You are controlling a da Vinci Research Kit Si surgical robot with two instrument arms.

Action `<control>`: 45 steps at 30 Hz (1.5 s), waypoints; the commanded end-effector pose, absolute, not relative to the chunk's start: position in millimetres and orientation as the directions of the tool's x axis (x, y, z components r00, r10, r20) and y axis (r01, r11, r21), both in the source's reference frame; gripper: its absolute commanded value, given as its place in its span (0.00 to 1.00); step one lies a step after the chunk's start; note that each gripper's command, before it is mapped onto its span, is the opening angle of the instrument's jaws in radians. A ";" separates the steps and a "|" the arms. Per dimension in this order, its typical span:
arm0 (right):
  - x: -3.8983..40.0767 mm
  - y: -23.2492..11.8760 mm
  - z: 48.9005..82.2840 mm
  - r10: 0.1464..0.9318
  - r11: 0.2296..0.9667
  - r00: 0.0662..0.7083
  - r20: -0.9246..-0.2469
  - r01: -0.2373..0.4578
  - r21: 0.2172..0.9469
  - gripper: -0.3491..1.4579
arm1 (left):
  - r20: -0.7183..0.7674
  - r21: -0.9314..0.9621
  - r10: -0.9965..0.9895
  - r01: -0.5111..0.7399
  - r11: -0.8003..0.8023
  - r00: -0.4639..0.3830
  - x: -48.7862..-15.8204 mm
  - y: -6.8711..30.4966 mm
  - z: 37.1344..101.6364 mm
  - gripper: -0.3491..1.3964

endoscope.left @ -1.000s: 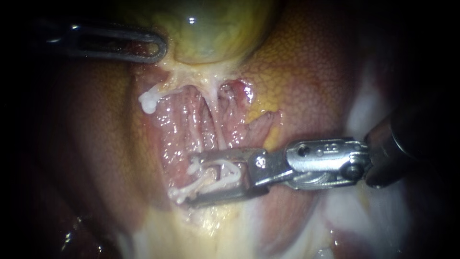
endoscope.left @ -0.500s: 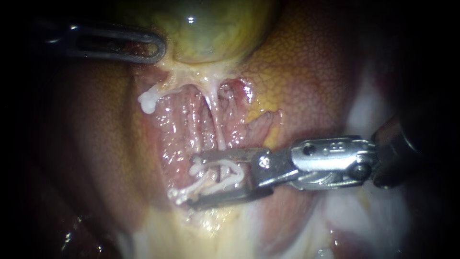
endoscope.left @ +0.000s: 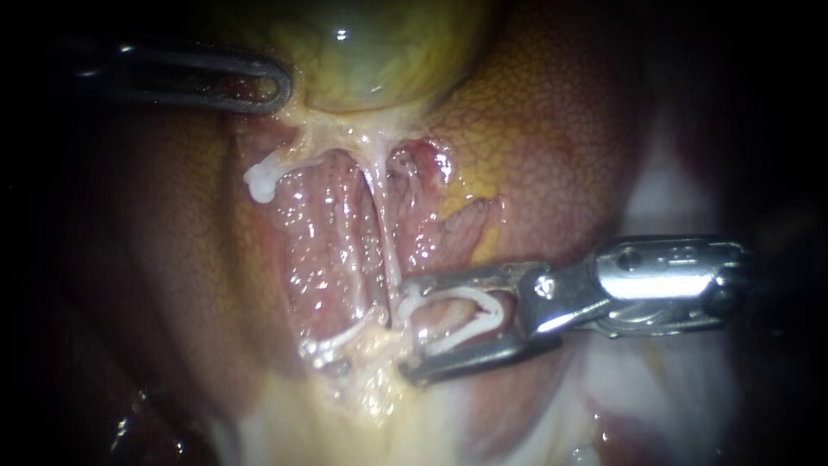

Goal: Clipping first clip right tube

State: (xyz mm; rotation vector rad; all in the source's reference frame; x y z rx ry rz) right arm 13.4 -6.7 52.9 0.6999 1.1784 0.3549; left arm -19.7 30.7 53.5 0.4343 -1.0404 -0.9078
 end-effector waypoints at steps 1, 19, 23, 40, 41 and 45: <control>13.3 -6.6 53.2 0.600 0.737 0.362 -0.713 0.097 0.669 0.42 | 0.548 0.693 -0.811 0.433 0.576 0.202 -19.7 30.7 53.5 0.00; 14.0 -5.0 59.3 0.668 0.683 0.318 -0.672 0.096 0.724 0.43 | 0.548 0.693 -0.811 0.432 0.577 0.202 -19.6 30.7 53.5 0.00; 14.4 -4.4 60.1 0.693 0.656 0.289 -0.661 0.129 0.744 0.43 | 0.548 0.693 -0.811 0.432 0.577 0.202 -19.6 30.7 53.5 0.00; 18.0 -4.3 60.9 0.731 0.581 0.187 -0.656 0.333 0.743 0.44 | 0.548 0.693 -0.812 0.434 0.576 0.202 -19.9 30.8 53.5 0.00; 18.0 -4.4 61.0 0.731 0.578 0.182 -0.657 0.346 0.739 0.44 | 0.548 0.693 -0.812 0.434 0.576 0.202 -19.9 30.8 53.5 0.00; 18.1 -4.8 60.7 0.733 0.563 0.166 -0.660 0.397 0.725 0.43 | 0.548 0.693 -0.812 0.434 0.576 0.202 -19.9 30.8 53.5 0.00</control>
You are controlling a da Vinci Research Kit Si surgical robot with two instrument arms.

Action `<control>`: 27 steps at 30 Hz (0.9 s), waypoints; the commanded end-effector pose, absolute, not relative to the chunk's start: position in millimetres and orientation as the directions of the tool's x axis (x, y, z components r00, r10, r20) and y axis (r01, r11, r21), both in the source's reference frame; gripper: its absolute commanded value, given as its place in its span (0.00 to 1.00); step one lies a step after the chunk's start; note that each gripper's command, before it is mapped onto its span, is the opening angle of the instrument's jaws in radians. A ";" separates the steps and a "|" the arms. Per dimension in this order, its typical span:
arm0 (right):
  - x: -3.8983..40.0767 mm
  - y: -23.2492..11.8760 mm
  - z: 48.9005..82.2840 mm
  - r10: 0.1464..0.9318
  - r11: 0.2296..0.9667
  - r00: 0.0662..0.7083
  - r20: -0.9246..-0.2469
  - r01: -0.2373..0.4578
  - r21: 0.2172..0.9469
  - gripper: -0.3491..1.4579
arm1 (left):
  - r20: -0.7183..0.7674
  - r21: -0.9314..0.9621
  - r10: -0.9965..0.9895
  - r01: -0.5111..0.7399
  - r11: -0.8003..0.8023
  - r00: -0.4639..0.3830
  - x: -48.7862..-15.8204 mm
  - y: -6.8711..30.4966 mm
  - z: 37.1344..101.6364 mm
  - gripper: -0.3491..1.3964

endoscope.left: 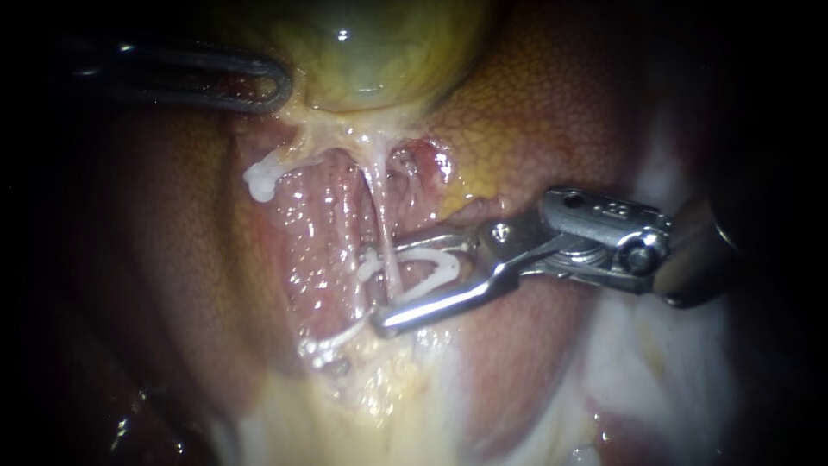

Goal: Clipping first clip right tube

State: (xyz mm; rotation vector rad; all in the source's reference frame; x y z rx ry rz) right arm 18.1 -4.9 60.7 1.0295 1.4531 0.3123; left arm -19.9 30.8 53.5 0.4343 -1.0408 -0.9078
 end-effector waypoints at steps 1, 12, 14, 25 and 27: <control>18.1 -5.0 60.5 0.732 0.559 0.166 -0.661 0.408 0.722 0.43 | 0.548 0.693 -0.812 0.434 0.576 0.202 -19.9 30.8 53.5 0.00; 18.9 -6.9 58.4 0.737 0.550 0.171 -0.654 0.412 0.727 0.43 | 0.548 0.693 -0.812 0.434 0.576 0.202 -19.8 30.7 53.5 0.00; 19.0 -7.3 57.9 0.747 0.539 0.177 -0.641 0.404 0.739 0.42 | 0.548 0.693 -0.812 0.434 0.576 0.202 -19.8 30.7 53.5 0.00; 19.2 -8.1 56.3 0.787 0.488 0.198 -0.584 0.378 0.787 0.31 | 0.548 0.693 -0.812 0.434 0.576 0.202 -19.8 30.7 53.4 0.00; 19.1 -8.0 56.3 0.792 0.487 0.196 -0.578 0.366 0.793 0.26 | 0.548 0.693 -0.812 0.434 0.576 0.202 -19.8 30.7 53.4 0.00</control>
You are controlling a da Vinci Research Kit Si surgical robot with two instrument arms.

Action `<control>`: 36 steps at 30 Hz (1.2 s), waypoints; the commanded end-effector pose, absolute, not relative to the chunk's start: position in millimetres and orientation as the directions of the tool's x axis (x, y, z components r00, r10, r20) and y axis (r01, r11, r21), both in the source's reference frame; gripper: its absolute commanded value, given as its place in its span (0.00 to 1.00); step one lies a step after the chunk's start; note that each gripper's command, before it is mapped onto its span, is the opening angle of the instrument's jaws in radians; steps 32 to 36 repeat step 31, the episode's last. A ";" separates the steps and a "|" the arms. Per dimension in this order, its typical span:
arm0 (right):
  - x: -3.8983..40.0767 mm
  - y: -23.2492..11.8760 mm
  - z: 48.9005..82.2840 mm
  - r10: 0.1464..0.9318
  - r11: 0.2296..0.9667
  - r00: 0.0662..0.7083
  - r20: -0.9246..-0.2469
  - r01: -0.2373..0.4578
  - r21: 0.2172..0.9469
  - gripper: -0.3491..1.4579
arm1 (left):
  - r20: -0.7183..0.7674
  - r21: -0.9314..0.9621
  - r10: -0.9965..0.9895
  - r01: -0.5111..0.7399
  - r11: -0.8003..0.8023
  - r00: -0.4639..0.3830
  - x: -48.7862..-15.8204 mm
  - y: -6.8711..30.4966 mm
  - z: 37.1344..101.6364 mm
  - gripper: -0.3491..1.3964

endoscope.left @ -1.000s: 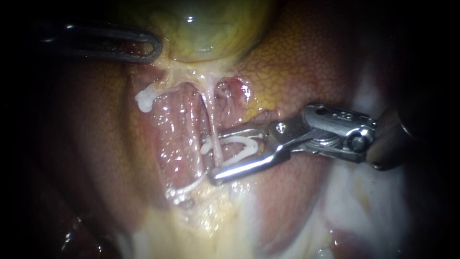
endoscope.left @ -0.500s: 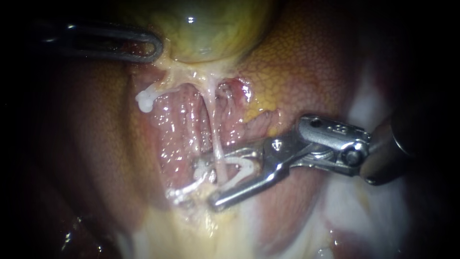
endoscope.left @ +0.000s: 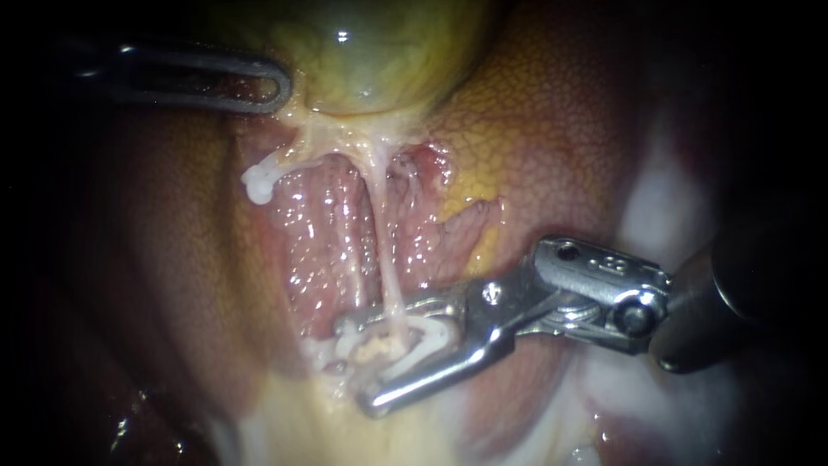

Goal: Clipping first clip right tube

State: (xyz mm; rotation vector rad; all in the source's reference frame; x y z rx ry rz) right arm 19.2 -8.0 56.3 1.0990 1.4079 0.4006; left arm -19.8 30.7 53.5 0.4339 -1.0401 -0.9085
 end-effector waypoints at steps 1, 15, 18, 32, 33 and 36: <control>19.1 -7.9 56.3 0.799 0.480 0.198 -0.568 0.359 0.800 0.25 | 0.548 0.693 -0.812 0.434 0.576 0.202 -19.8 30.7 53.4 0.00; 18.6 -8.4 56.2 0.820 0.468 0.232 -0.524 0.256 0.846 0.00 | 0.548 0.693 -0.812 0.433 0.576 0.202 -19.7 30.7 53.4 0.00; 18.5 -8.5 56.1 0.814 0.475 0.247 -0.525 0.237 0.847 0.00 | 0.548 0.693 -0.812 0.433 0.576 0.202 -19.7 30.7 53.4 0.00; 18.5 -8.5 56.2 0.815 0.476 0.246 -0.525 0.235 0.848 0.00 | 0.548 0.693 -0.812 0.433 0.576 0.202 -19.6 30.7 53.4 0.00; 18.5 -8.5 56.2 0.815 0.476 0.246 -0.525 0.235 0.848 0.00 | 0.548 0.693 -0.812 0.433 0.576 0.202 -19.6 30.7 53.4 0.00; 18.5 -8.5 56.2 0.815 0.476 0.246 -0.525 0.235 0.848 0.00 | 0.548 0.693 -0.812 0.433 0.576 0.202 -19.6 30.7 53.4 0.00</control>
